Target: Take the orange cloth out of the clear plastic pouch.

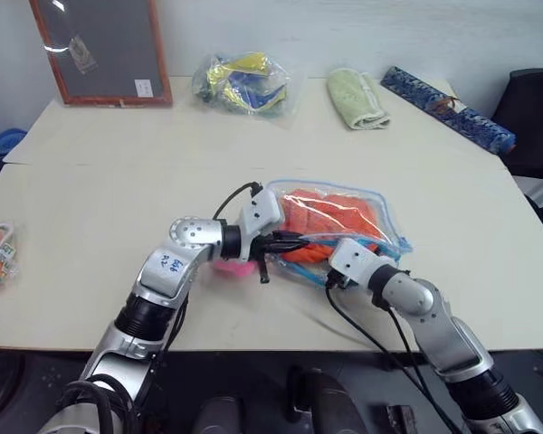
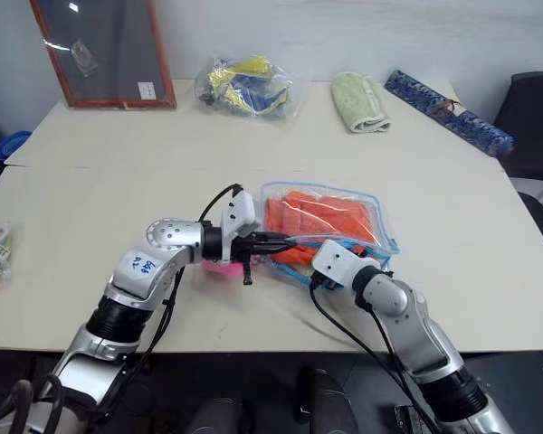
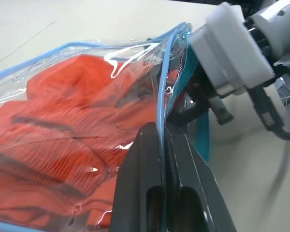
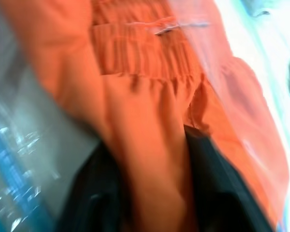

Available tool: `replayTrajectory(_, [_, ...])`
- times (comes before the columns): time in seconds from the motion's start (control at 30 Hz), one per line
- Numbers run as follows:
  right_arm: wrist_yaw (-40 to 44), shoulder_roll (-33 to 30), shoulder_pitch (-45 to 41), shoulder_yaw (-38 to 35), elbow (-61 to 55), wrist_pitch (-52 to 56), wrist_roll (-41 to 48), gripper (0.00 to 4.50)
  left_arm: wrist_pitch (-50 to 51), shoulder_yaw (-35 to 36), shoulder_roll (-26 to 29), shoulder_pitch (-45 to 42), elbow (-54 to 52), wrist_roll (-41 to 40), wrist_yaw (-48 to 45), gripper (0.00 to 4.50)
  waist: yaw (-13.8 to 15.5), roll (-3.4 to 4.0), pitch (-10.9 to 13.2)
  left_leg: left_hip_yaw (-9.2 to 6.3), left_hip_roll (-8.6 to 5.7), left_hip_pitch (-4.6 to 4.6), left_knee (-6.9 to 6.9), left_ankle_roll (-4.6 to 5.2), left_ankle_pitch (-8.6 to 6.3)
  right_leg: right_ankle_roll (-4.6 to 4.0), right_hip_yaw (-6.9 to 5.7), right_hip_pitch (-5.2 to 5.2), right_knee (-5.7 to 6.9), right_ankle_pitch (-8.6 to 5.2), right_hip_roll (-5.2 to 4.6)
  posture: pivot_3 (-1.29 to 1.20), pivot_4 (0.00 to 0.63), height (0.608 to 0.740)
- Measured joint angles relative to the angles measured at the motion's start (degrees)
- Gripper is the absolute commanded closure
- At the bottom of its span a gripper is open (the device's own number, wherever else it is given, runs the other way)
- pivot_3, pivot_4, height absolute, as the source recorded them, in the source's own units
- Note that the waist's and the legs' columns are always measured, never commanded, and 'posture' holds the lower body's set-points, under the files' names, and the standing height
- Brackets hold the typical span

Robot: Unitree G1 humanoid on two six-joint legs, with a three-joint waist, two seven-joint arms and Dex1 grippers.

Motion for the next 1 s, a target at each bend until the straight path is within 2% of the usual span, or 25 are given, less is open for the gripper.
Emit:
replayTrajectory(0.07, [2.34, -2.51, 1.5, -0.47, -1.05, -1.43, 0.18, 4.46, -0.62, 0.38, -0.37, -1.17, 1.99, 0.22, 0.91, 4.5, -0.04, 0.0, 0.0, 0.0, -0.01, 0.0, -0.01, 0.02, 0.0, 0.02, 0.0, 0.02, 0.0, 0.01, 0.01, 0.0, 0.15, 0.74])
replayTrajectory(0.27, [12.58, -14.1, 6.29, -1.66, -5.49, -13.7, 1.98, 4.46, -4.23, 1.9, -1.87, -6.92, 11.93, 2.23, 4.9, 4.5, -0.14, 0.0, 0.0, 0.01, -0.08, 0.01, -0.03, 0.02, -0.01, 0.03, -0.01, 0.04, -0.13, 0.01, 0.08, 0.0, 0.15, 0.74])
replayTrajectory(0.4, [20.11, -18.94, 9.35, -1.95, -8.66, -24.02, 6.11, 4.46, -8.38, 2.21, -2.43, -10.47, 19.89, 4.37, 7.4, 4.5, -0.22, -0.02, 0.01, 0.02, -0.07, 0.02, -0.06, -0.01, -0.01, 0.04, -0.04, 0.04, -0.16, 0.02, 0.11, 0.0, 0.15, 0.74])
replayTrajectory(0.53, [23.87, -19.59, 9.72, -2.37, -8.96, -27.05, 9.03, 4.46, -11.41, 2.27, -3.98, -11.26, 23.68, 4.78, 8.28, 4.5, -0.14, -0.02, 0.01, 0.02, -0.02, 0.02, -0.05, -0.02, -0.01, 0.04, -0.07, 0.04, -0.14, 0.02, 0.06, 0.0, 0.15, 0.74])
replayTrajectory(0.73, [27.58, -20.81, 10.61, -2.32, -8.94, -27.9, 9.33, 4.46, -12.37, 2.34, -5.88, -11.3, 22.77, 5.17, 8.58, 4.5, -0.03, -0.02, 0.01, 0.02, -0.02, 0.01, -0.03, -0.02, -0.01, 0.04, -0.08, 0.03, -0.14, 0.03, 0.03, 0.0, 0.15, 0.74])
replayTrajectory(1.0, [27.61, -15.35, 3.39, 1.04, -3.15, -25.96, 5.53, 4.46, -2.59, 1.07, -6.19, -7.97, 4.5, -4.79, -3.66, 4.5, -0.38, -0.02, 0.01, 0.06, 0.03, 0.05, -0.02, -0.09, 0.03, 0.02, -0.01, 0.01, -0.04, 0.01, 0.07, 0.0, 0.15, 0.74])
